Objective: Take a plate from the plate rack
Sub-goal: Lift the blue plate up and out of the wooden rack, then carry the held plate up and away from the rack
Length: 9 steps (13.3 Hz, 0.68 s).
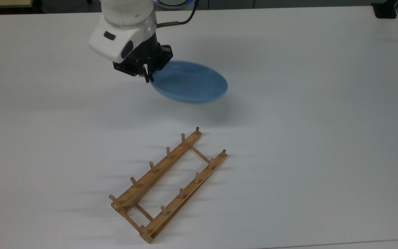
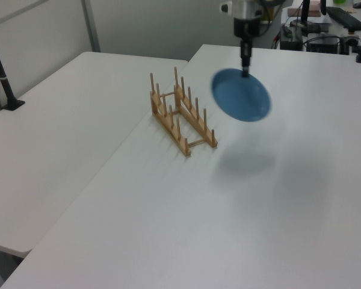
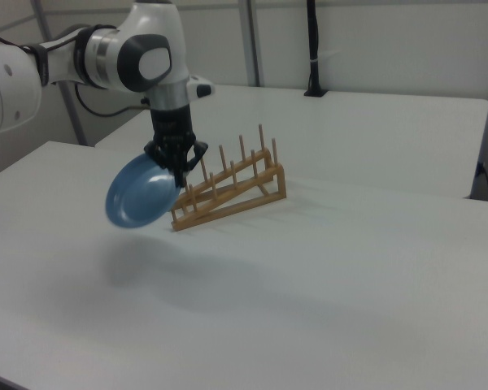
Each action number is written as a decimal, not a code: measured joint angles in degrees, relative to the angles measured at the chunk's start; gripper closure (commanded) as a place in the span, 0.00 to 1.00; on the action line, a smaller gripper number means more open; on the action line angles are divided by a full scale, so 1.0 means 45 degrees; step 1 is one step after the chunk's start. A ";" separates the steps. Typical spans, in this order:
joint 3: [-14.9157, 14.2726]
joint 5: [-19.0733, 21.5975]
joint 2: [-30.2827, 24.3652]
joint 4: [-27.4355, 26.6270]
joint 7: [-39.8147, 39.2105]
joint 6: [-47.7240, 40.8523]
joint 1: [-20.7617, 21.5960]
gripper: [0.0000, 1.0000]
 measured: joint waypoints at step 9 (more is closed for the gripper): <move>0.0048 -0.0889 0.1547 -0.1852 -0.3395 -0.1518 0.0099 0.98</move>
